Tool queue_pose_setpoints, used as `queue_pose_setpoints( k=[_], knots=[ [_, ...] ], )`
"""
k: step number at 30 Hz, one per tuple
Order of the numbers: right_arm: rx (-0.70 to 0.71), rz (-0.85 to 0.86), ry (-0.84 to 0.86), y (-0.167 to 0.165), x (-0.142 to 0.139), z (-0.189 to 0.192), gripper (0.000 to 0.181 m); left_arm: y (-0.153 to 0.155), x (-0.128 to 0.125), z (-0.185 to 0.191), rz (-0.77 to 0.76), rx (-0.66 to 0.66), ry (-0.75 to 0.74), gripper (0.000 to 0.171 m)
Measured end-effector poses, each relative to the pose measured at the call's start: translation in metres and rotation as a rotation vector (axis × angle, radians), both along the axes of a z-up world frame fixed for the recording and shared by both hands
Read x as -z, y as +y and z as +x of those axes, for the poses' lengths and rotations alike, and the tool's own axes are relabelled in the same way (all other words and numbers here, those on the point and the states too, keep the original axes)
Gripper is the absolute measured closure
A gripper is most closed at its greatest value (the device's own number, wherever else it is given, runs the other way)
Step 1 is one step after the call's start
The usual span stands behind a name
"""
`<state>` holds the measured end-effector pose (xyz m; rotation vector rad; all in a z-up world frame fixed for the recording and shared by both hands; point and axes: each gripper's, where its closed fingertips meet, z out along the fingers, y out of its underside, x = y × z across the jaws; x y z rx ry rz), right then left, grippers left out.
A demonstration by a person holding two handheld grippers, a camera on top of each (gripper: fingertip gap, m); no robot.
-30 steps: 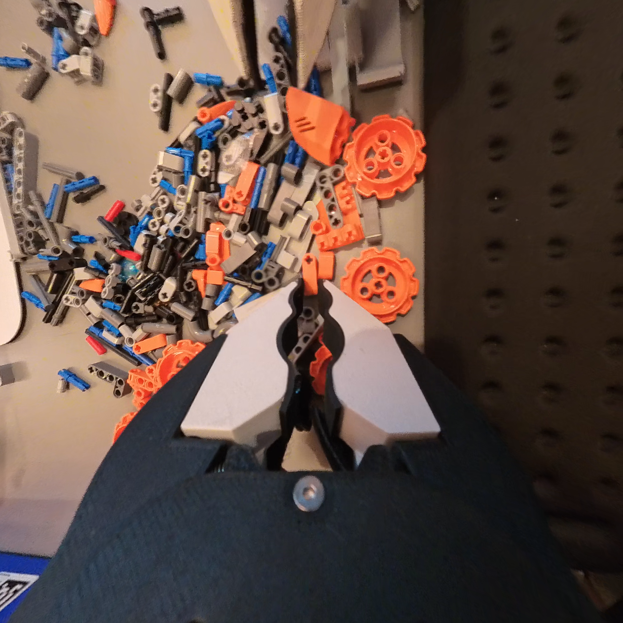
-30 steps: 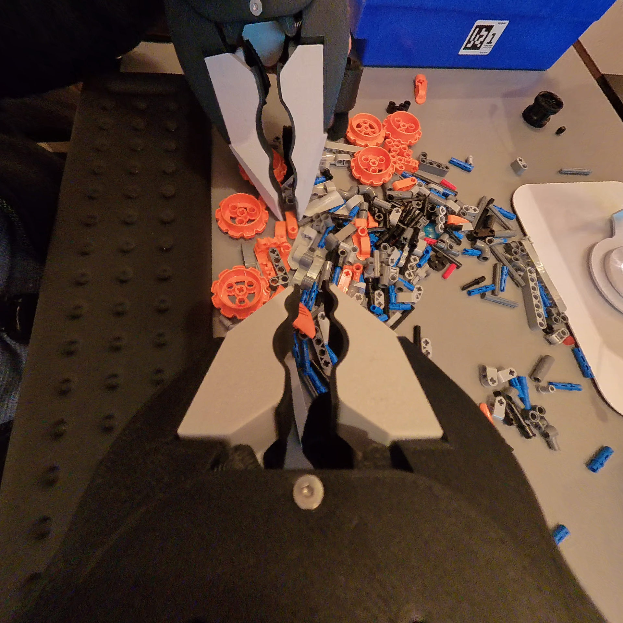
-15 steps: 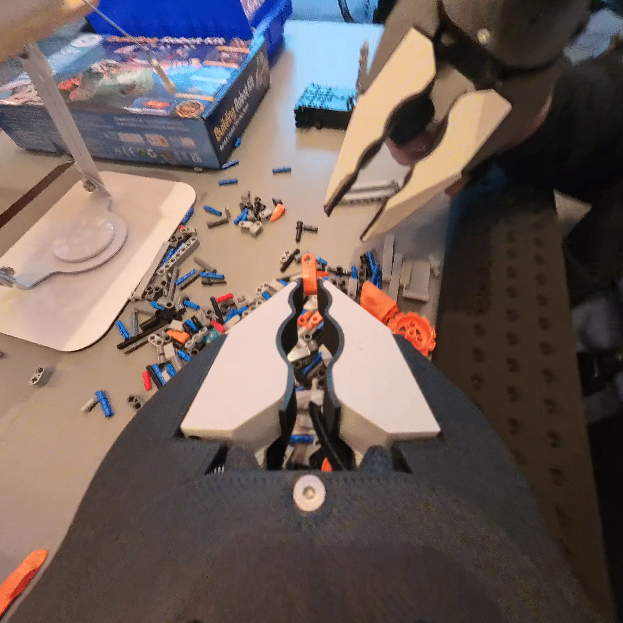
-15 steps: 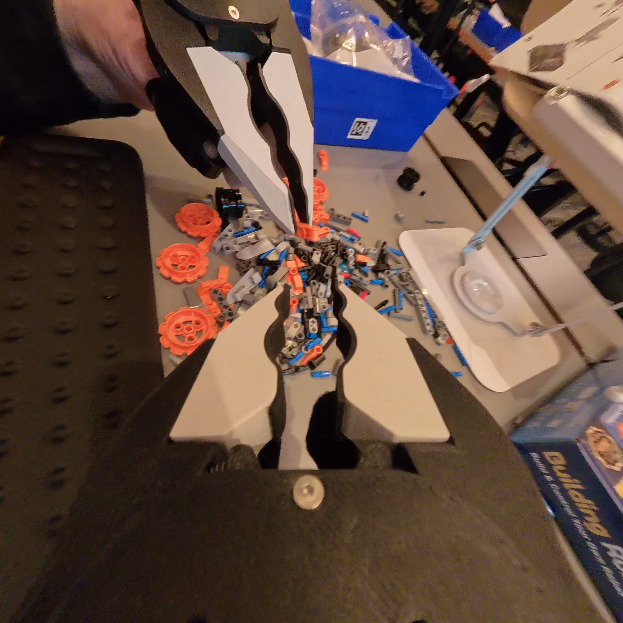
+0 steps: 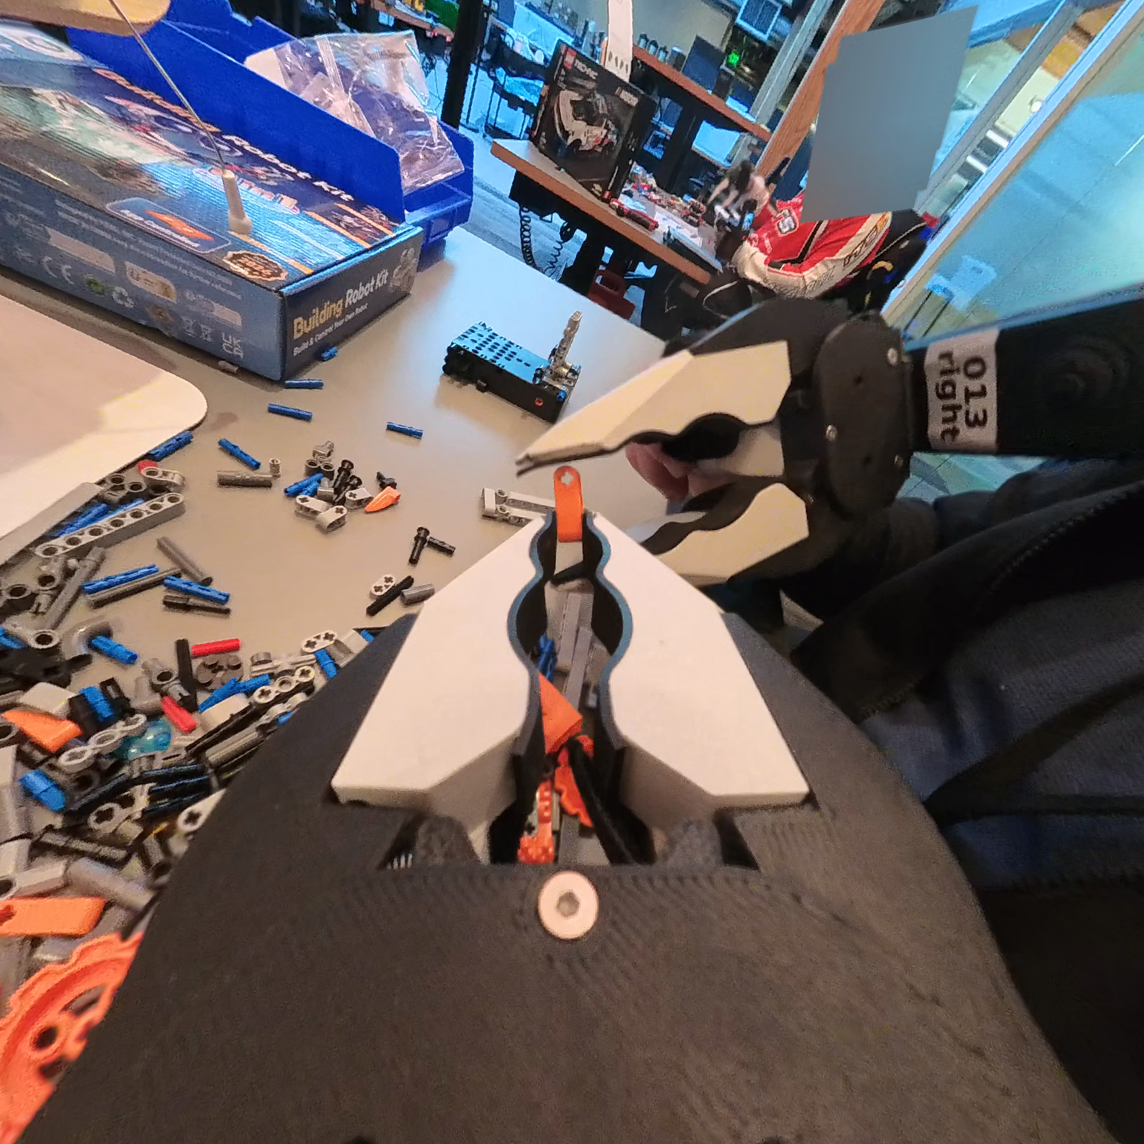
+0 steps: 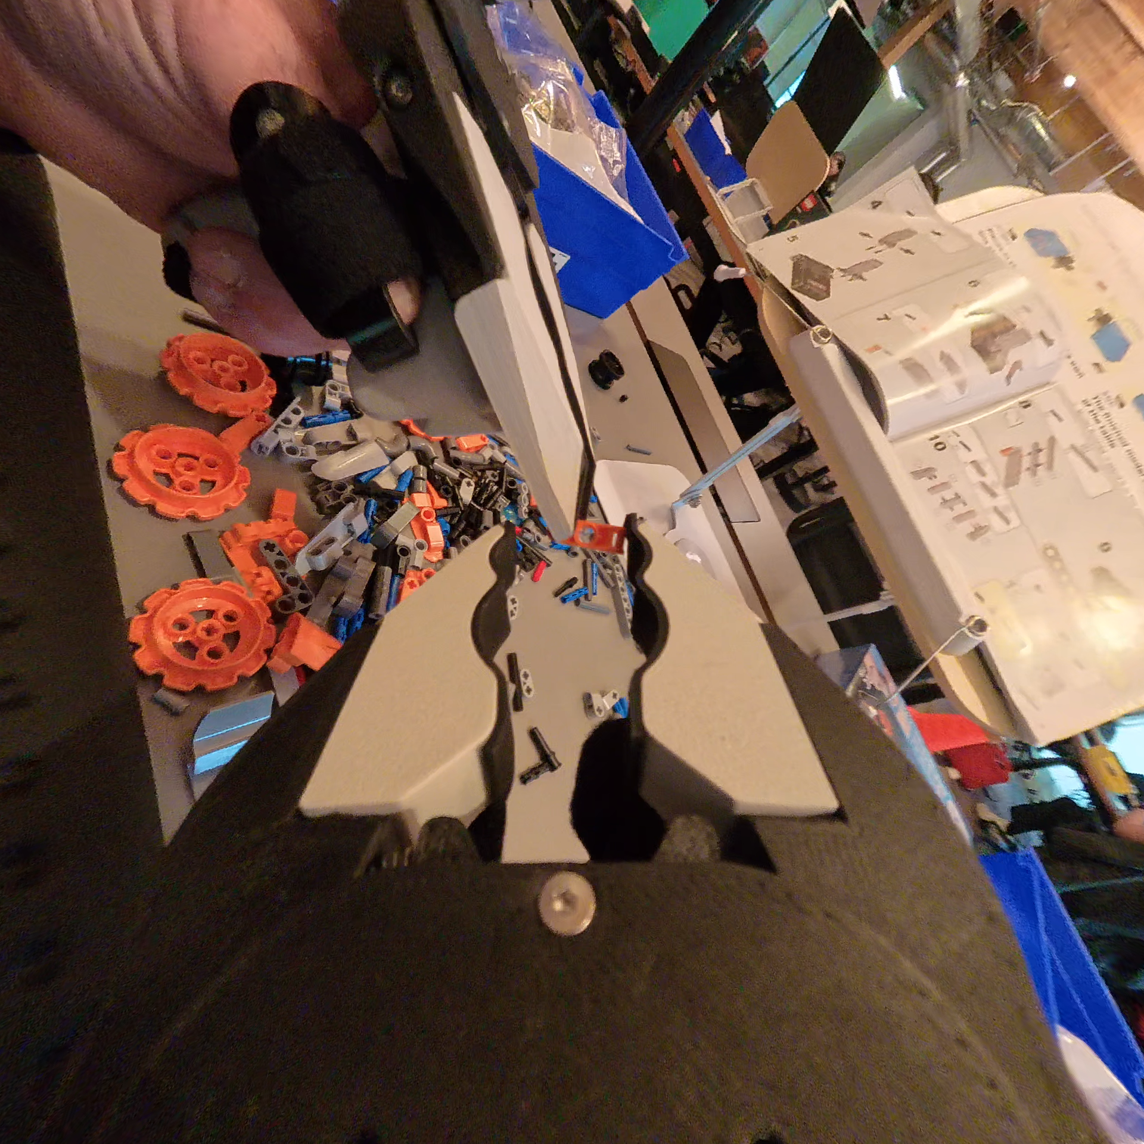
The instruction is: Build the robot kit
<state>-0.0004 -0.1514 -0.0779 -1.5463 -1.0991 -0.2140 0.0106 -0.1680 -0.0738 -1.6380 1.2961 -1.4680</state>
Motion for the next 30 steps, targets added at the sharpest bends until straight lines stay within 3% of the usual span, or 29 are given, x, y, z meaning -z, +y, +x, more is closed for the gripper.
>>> queue_pose_setpoints(
  k=[2, 4, 10, 19, 23, 30],
  knots=[
    [0.040, 0.015, -0.028, 0.004, 0.000, 0.002, 0.144, 0.003, -0.001, 0.004, -0.020, -0.030, -0.021, 0.166],
    [0.084, 0.019, -0.020, 0.008, -0.002, 0.009, 0.158, 0.002, 0.000, 0.006, -0.051, -0.036, -0.033, 0.166],
    [0.066, 0.001, 0.014, 0.005, -0.006, 0.010, 0.158, -0.001, -0.005, 0.009, -0.118, -0.018, -0.081, 0.166],
    [0.052, -0.160, 0.032, -0.009, 0.004, 0.055, 0.158, 0.017, -0.002, -0.004, -0.001, -0.077, -0.056, 0.162],
    [0.087, -0.294, 0.019, -0.022, 0.020, 0.100, 0.158, 0.021, 0.007, -0.008, 0.028, -0.083, -0.026, 0.163],
    [0.174, -0.614, 0.005, -0.062, 0.082, 0.161, 0.158, 0.030, 0.011, -0.011, 0.076, -0.113, -0.001, 0.163]
  ],
)
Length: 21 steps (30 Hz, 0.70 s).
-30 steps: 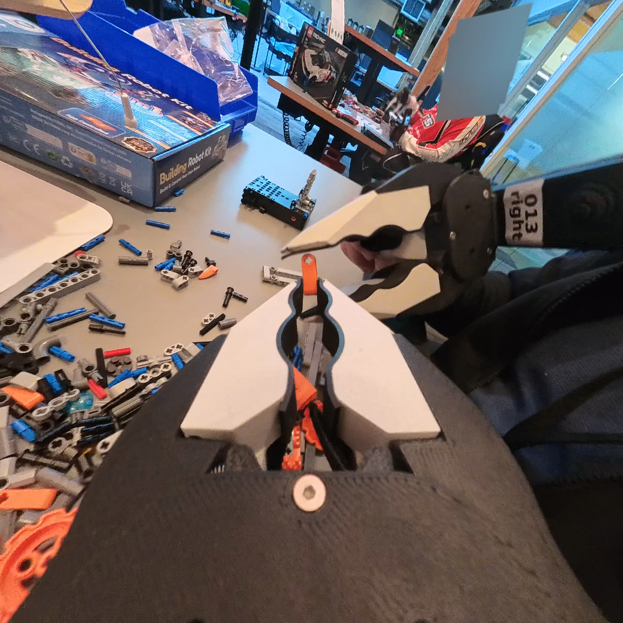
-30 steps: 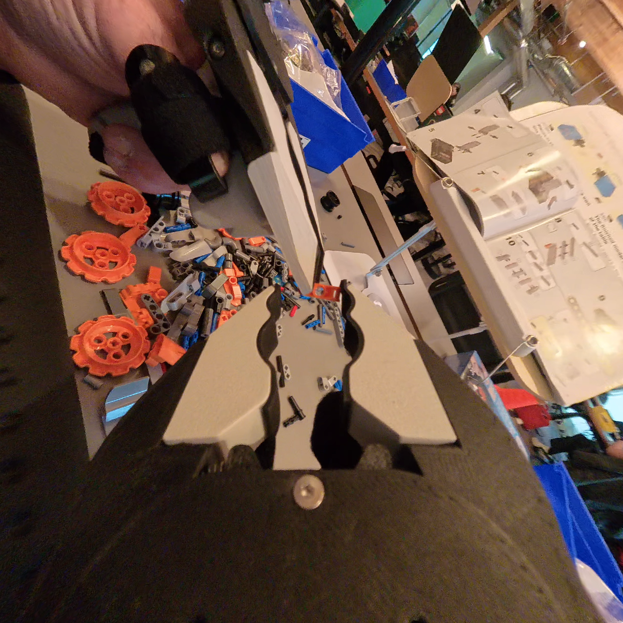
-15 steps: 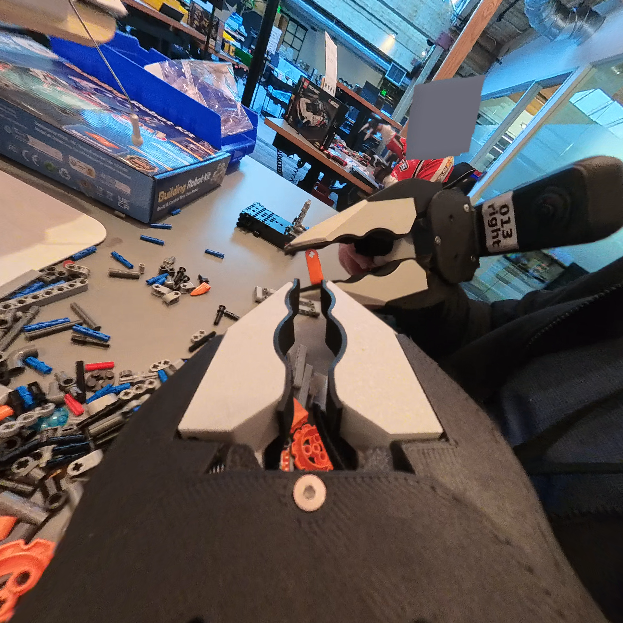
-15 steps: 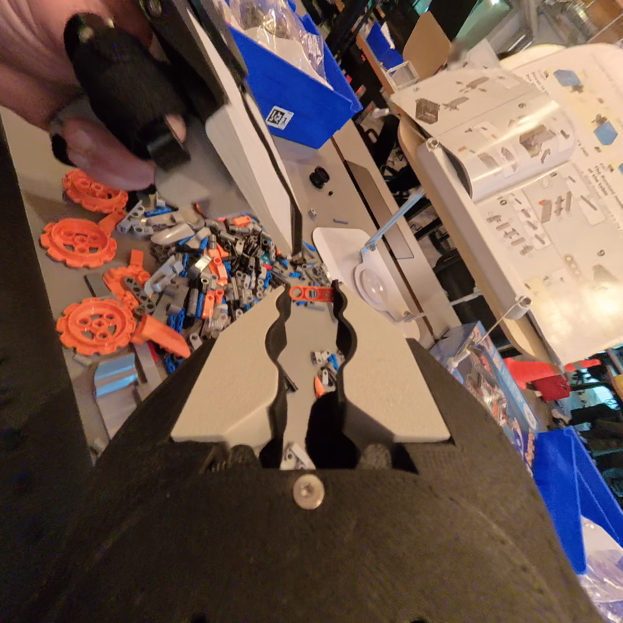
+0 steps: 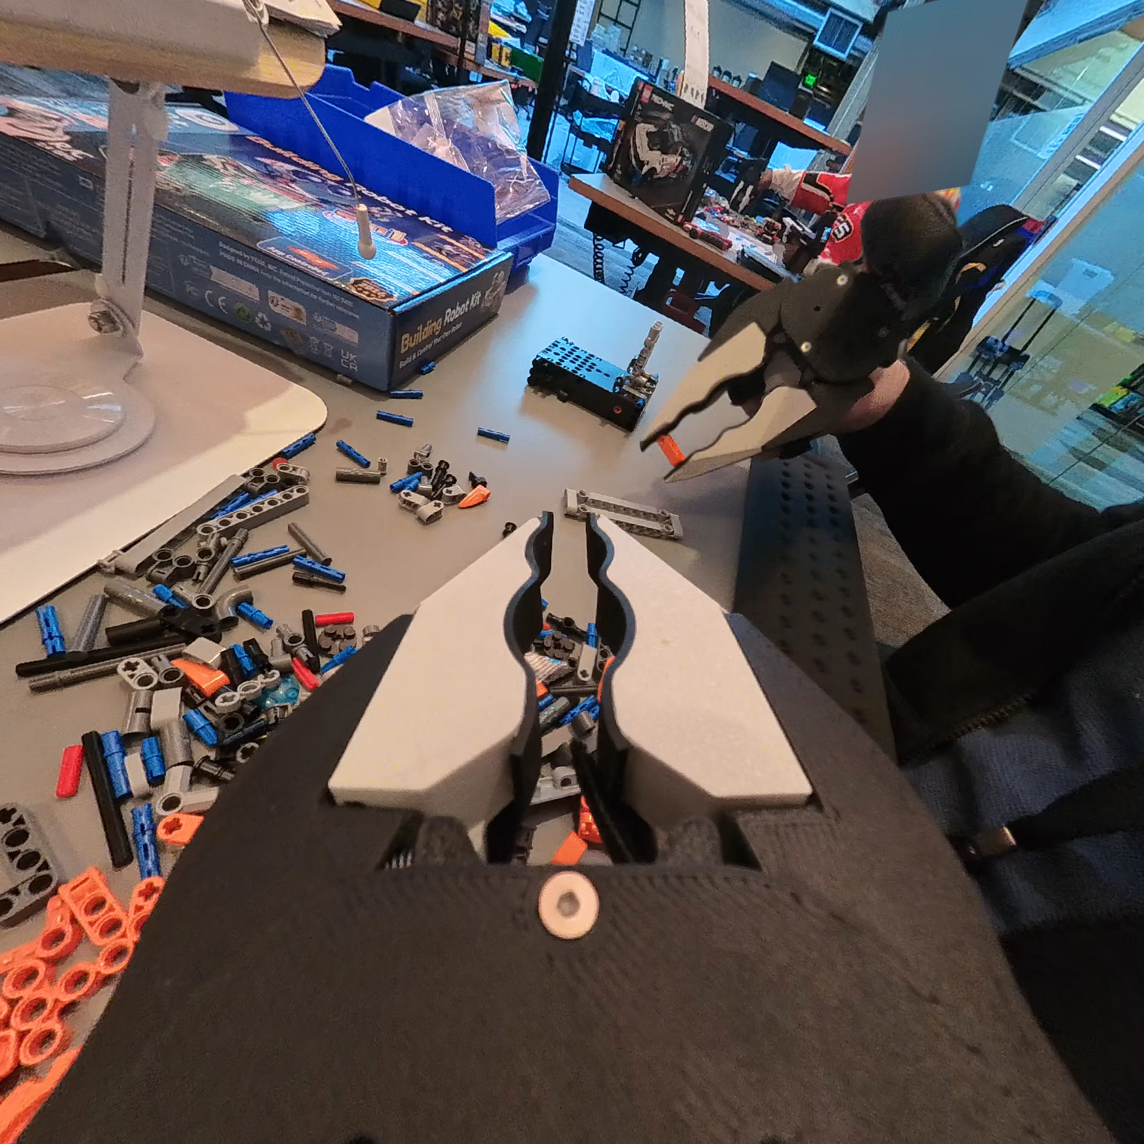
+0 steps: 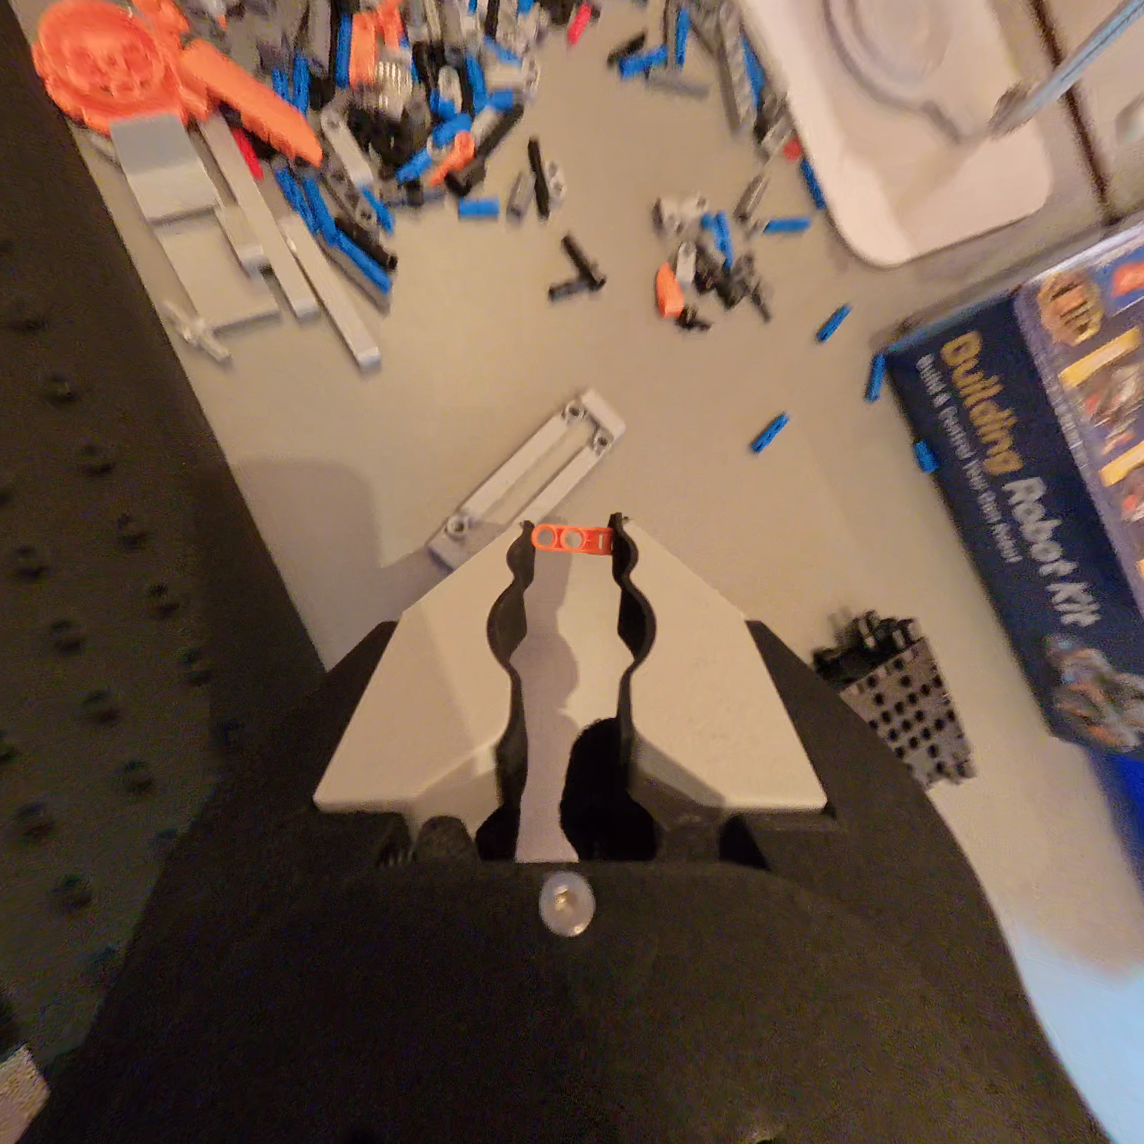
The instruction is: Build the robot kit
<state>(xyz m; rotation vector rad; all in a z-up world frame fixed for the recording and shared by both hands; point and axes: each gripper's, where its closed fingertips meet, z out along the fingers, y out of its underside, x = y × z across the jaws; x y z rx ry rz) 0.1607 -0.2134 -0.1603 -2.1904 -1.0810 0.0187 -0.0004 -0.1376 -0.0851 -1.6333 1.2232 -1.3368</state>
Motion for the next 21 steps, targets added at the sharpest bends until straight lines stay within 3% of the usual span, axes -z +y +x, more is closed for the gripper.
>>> queue_pose_setpoints(
  k=[6, 11, 18, 21],
  knots=[
    [0.002, -0.162, 0.048, -0.018, 0.029, 0.007, 0.158, 0.001, 0.006, -0.004, 0.043, 0.001, 0.042, 0.165],
    [-0.012, -0.217, 0.087, -0.020, 0.034, 0.006, 0.158, 0.004, 0.006, -0.006, 0.046, -0.010, 0.045, 0.165],
    [-0.005, -0.225, 0.084, -0.019, 0.027, 0.010, 0.150, 0.014, 0.006, -0.017, 0.073, -0.043, 0.065, 0.164],
    [-0.020, -0.139, 0.078, -0.012, 0.003, 0.001, 0.154, 0.025, 0.006, -0.026, 0.116, -0.084, 0.084, 0.164]
  ],
)
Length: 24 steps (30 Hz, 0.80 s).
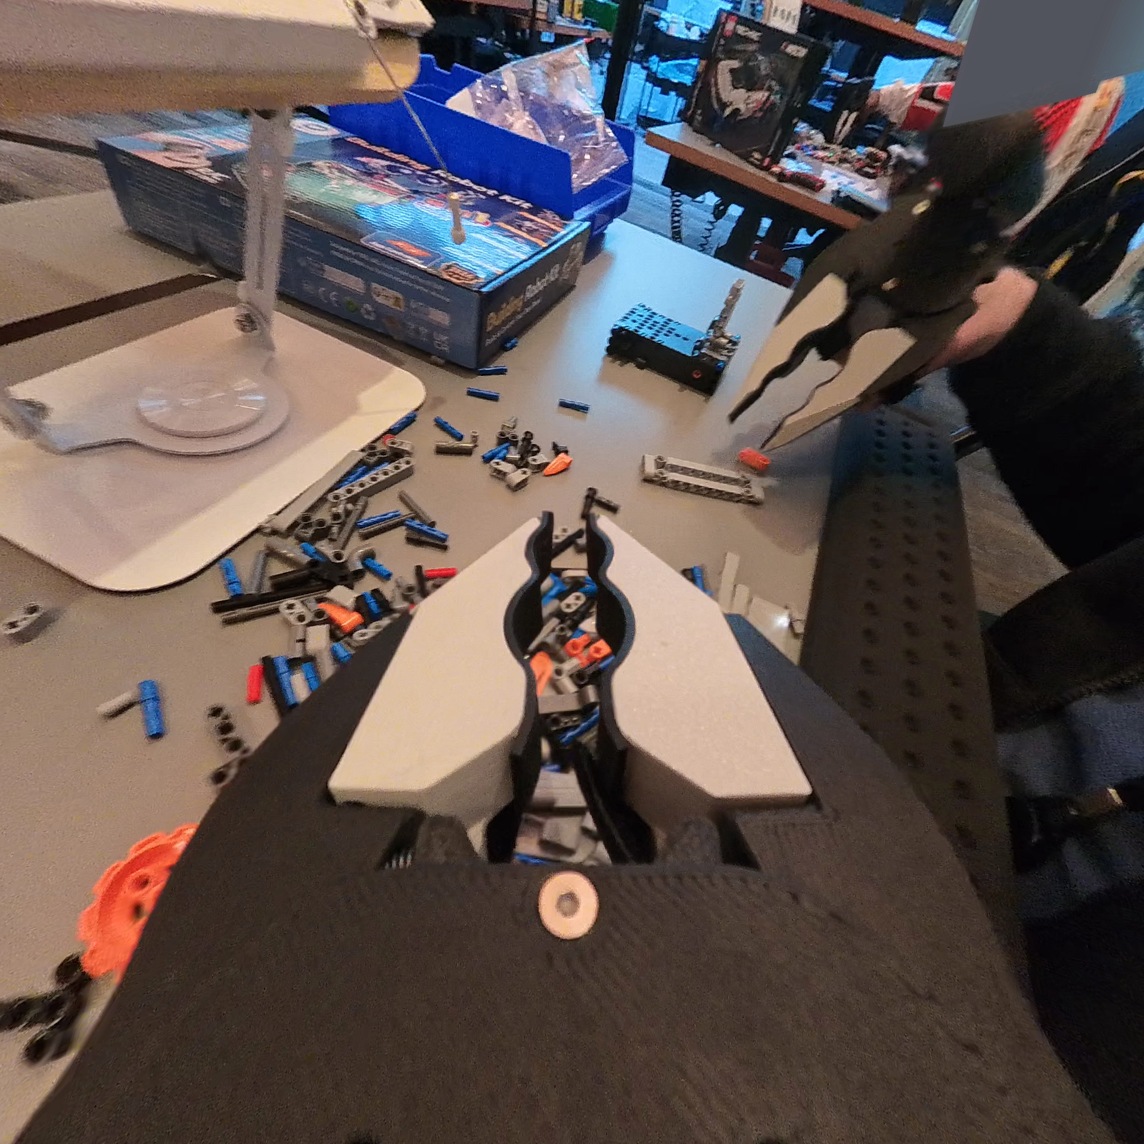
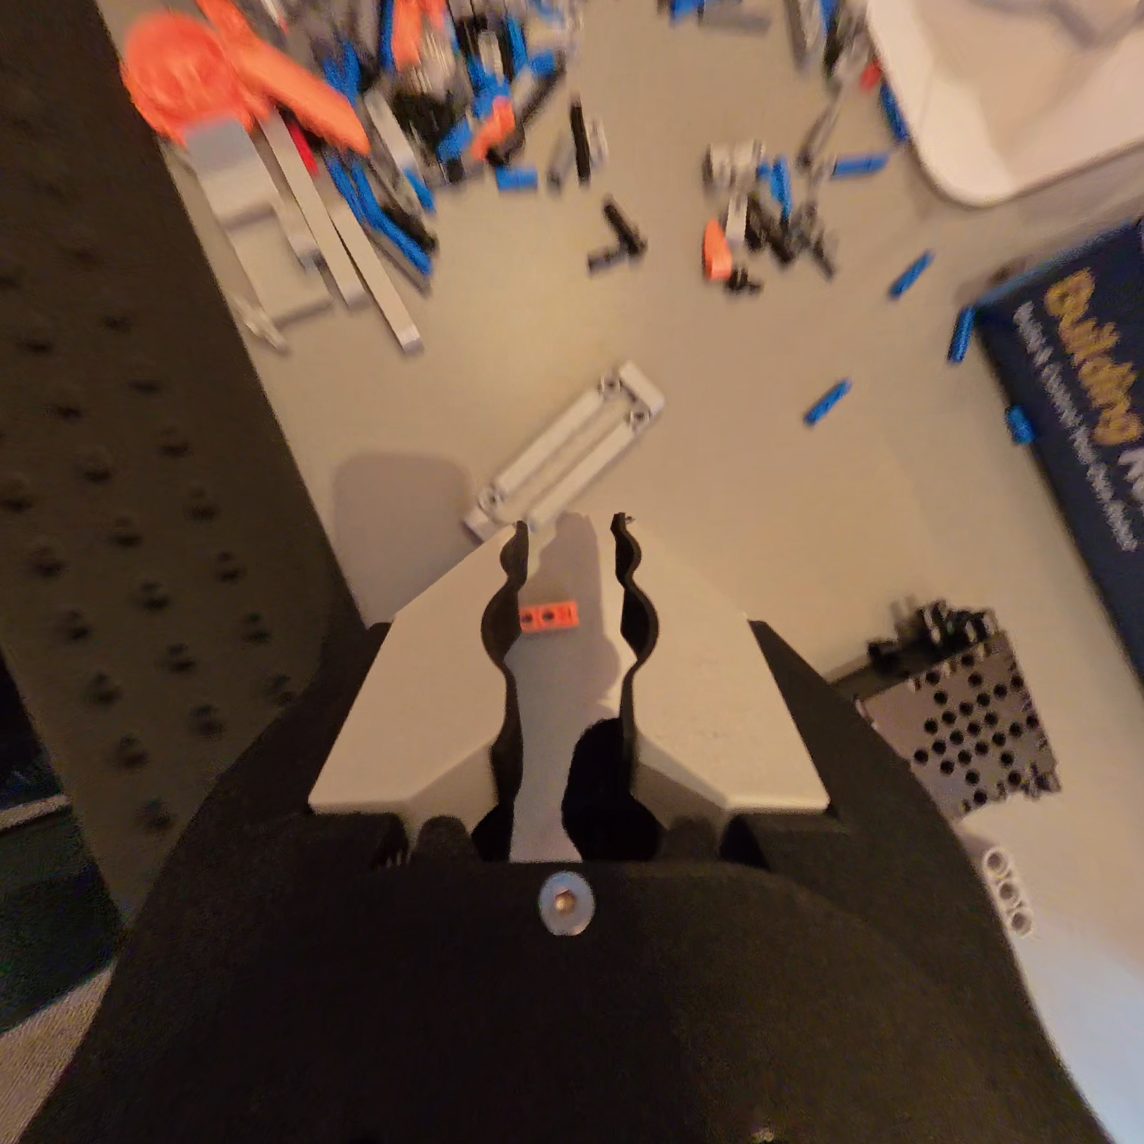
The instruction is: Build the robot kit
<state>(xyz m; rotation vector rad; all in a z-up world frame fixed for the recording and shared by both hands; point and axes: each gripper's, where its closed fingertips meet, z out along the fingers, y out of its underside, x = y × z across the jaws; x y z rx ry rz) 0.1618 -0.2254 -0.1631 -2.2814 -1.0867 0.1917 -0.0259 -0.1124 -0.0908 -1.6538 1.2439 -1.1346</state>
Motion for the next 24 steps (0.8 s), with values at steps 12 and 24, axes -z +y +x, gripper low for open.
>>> queue_pose_setpoints(
  k=[12, 24],
  knots=[
    [-0.141, 0.008, 0.037, 0.060, 0.004, -0.097, 0.164, 0.025, 0.008, -0.017, 0.038, -0.083, 0.002, 0.164],
    [-0.174, -0.071, 0.025, 0.075, 0.026, -0.113, 0.164, 0.024, 0.010, -0.016, 0.034, -0.066, -0.015, 0.164]
  ],
)
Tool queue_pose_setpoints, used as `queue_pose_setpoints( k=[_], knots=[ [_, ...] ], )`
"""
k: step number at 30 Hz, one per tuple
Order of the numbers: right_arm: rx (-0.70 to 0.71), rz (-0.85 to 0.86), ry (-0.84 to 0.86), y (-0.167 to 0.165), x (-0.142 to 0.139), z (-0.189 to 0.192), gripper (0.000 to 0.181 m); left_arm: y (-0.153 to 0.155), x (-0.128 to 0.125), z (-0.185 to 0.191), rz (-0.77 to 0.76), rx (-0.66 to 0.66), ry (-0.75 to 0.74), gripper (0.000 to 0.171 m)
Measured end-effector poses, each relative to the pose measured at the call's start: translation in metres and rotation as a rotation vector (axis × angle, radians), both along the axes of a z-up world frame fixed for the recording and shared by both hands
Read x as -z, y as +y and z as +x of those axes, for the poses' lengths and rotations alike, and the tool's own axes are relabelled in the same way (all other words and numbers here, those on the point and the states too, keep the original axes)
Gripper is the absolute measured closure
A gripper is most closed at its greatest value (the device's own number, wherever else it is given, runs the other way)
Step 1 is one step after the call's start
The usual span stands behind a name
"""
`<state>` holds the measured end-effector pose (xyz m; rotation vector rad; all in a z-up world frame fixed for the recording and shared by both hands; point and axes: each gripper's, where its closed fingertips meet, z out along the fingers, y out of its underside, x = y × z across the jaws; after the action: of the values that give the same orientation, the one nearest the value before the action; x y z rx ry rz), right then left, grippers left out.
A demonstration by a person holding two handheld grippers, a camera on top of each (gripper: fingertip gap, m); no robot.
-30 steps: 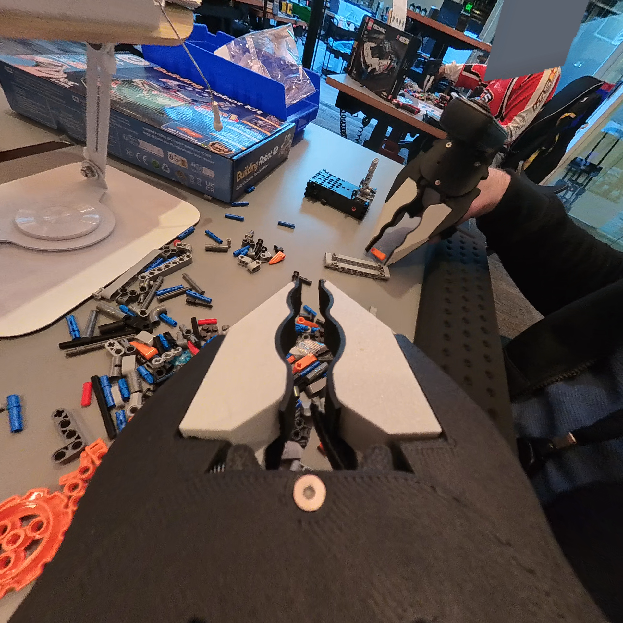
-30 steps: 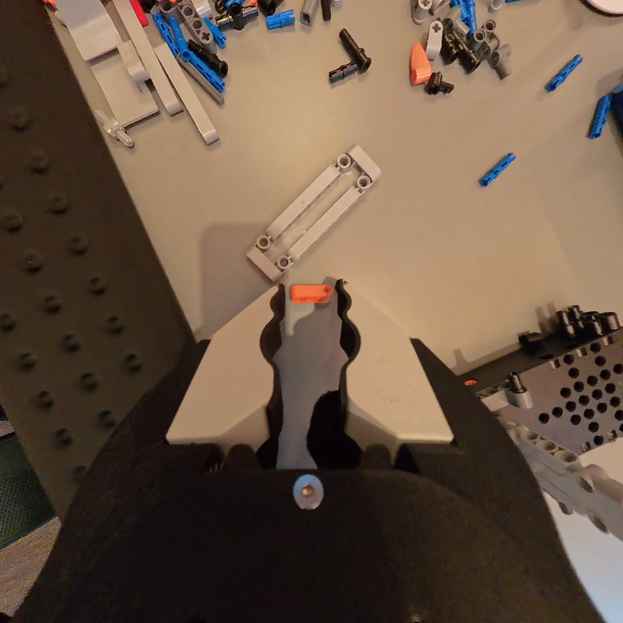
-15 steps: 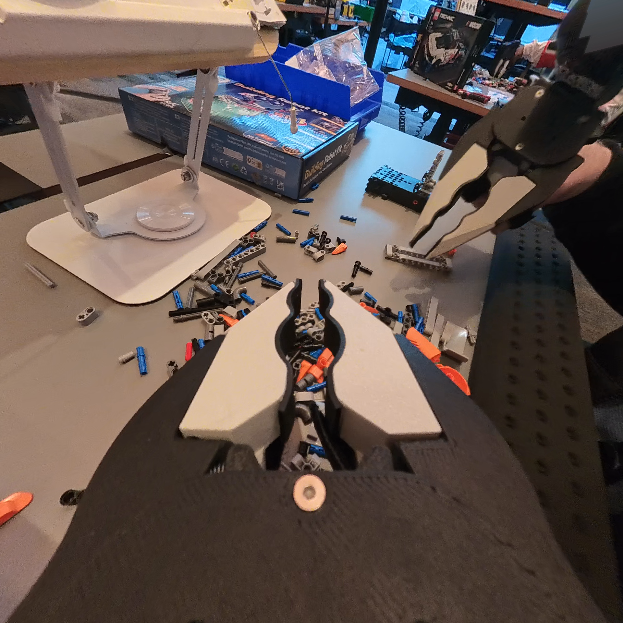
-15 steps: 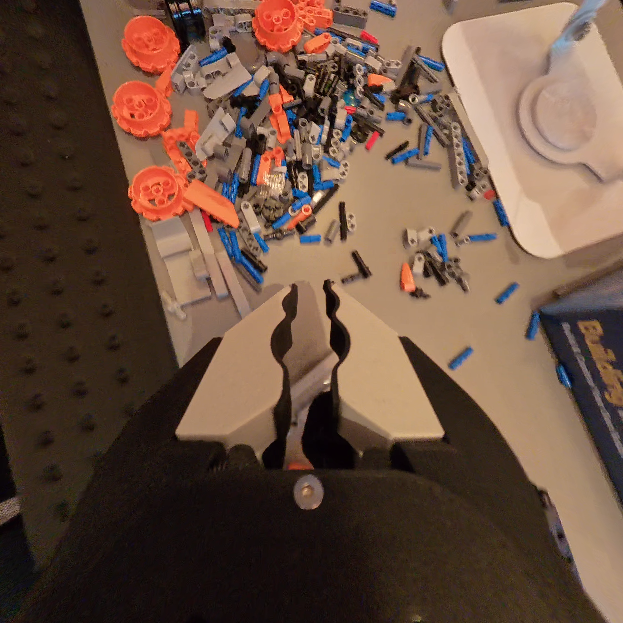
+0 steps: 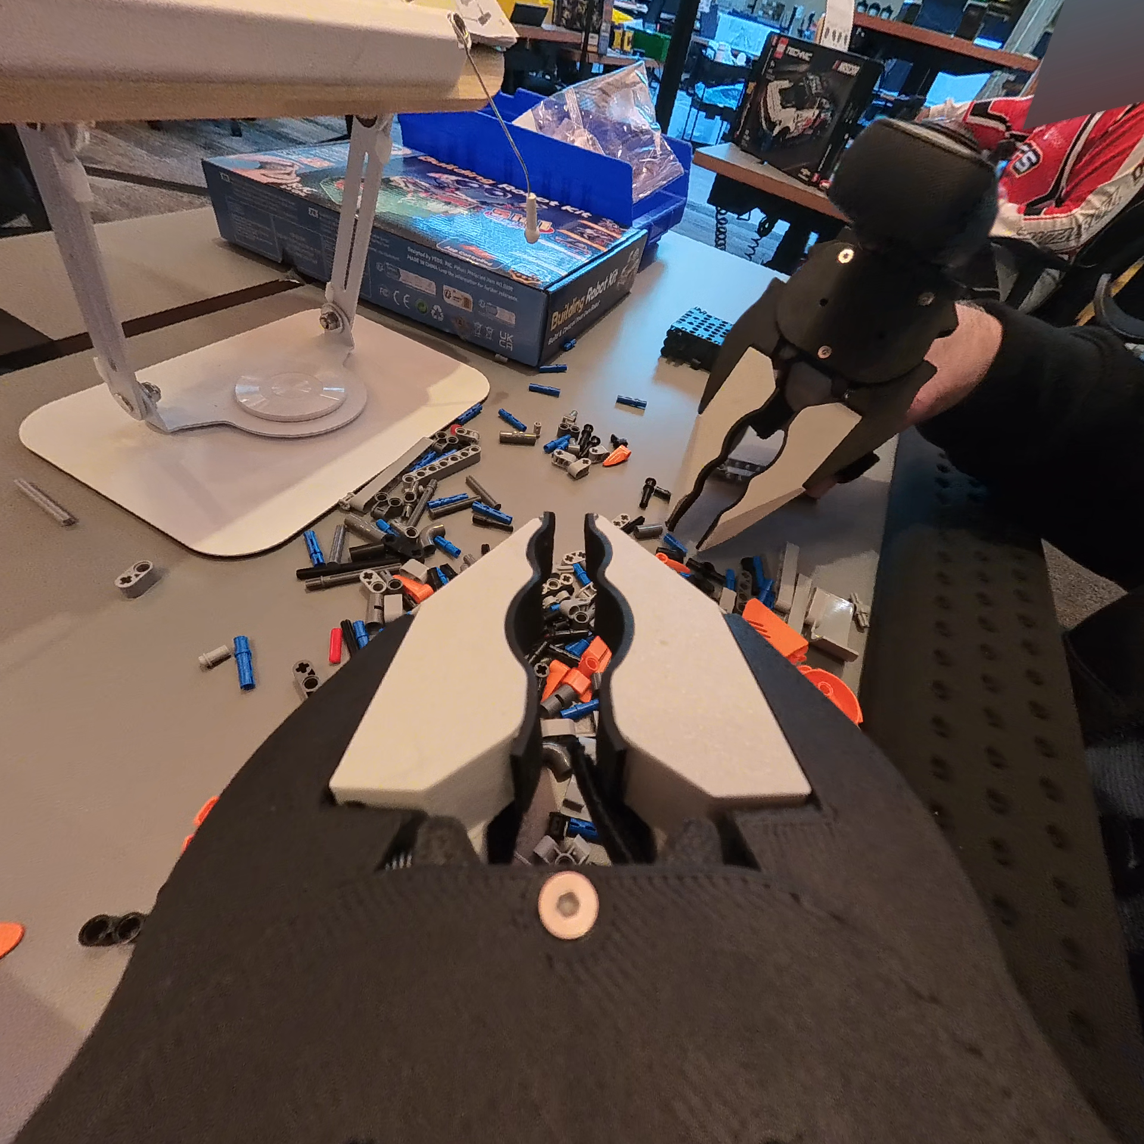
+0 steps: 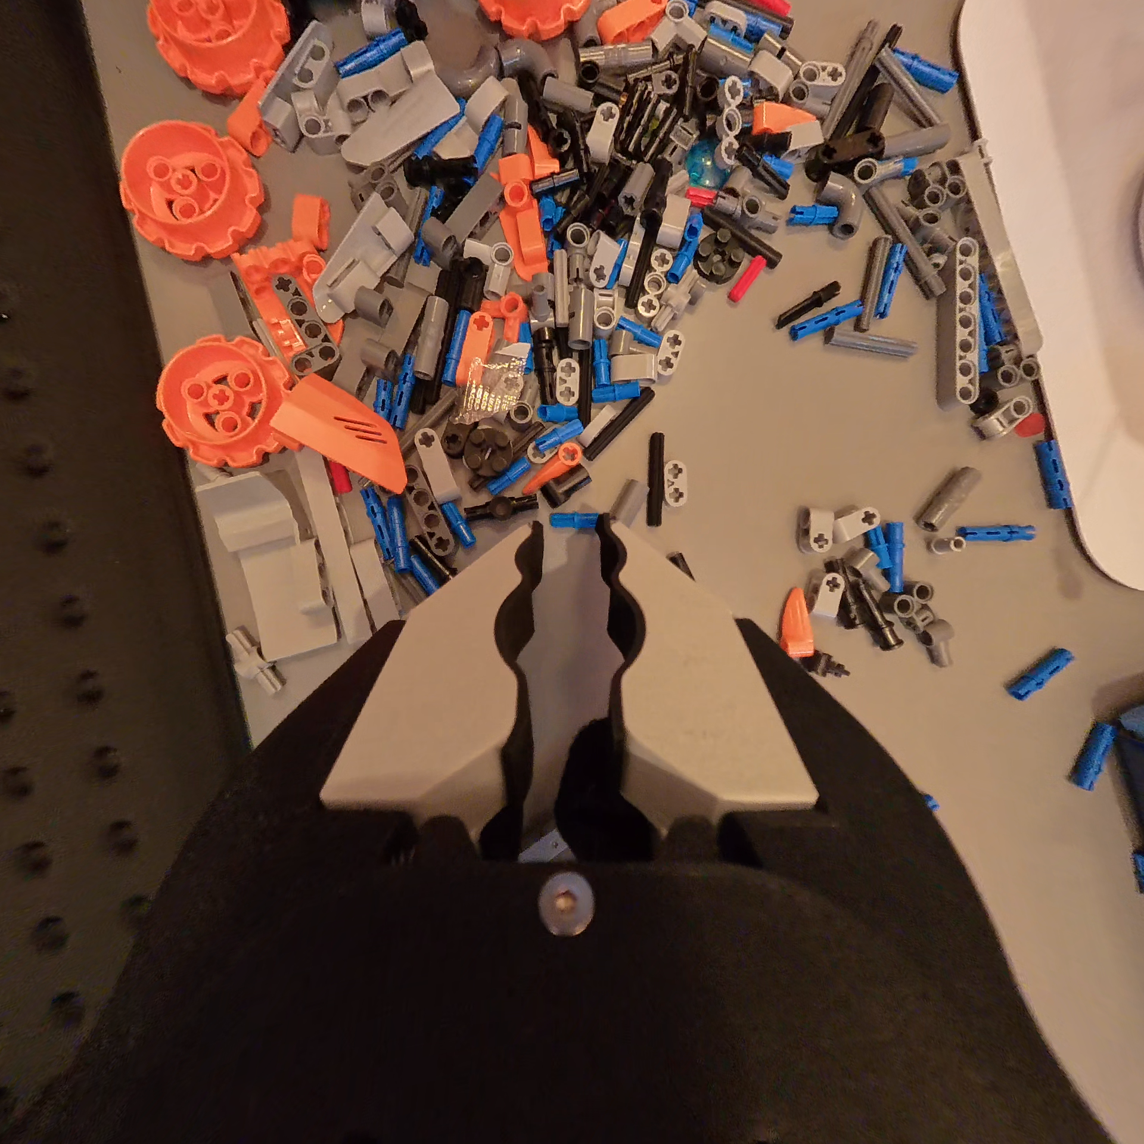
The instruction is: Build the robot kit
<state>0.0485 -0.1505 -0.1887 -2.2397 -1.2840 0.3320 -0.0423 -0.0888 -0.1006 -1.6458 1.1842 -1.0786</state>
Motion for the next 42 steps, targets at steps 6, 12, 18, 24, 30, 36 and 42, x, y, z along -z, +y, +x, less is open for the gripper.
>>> queue_pose_setpoints(
  k=[6, 12, 18, 24, 30, 36, 42],
  knots=[
    [0.004, -0.011, 0.020, -0.001, 0.002, 0.001, 0.164, 0.000, 0.001, 0.000, 0.001, 0.004, -0.002, 0.165],
    [0.017, -0.016, 0.019, -0.001, 0.005, 0.002, 0.164, -0.003, -0.003, 0.001, -0.034, 0.022, -0.041, 0.165],
    [0.071, -0.028, 0.046, -0.003, 0.003, -0.002, 0.164, -0.005, -0.003, 0.002, -0.009, 0.031, -0.035, 0.165],
    [0.164, -0.026, 0.047, -0.001, 0.006, -0.001, 0.163, -0.008, -0.002, 0.004, 0.000, 0.042, -0.030, 0.165],
    [0.173, -0.008, 0.032, 0.000, 0.006, 0.003, 0.178, -0.008, -0.003, 0.003, 0.002, 0.039, -0.035, 0.165],
    [0.219, 0.015, 0.186, 0.001, -0.023, 0.017, 0.179, -0.012, -0.003, 0.008, 0.020, 0.057, -0.019, 0.165],
    [0.282, 0.043, 0.551, -0.005, -0.104, 0.052, 0.178, -0.036, -0.016, 0.035, 0.255, 0.163, 0.062, 0.163]
  ],
)
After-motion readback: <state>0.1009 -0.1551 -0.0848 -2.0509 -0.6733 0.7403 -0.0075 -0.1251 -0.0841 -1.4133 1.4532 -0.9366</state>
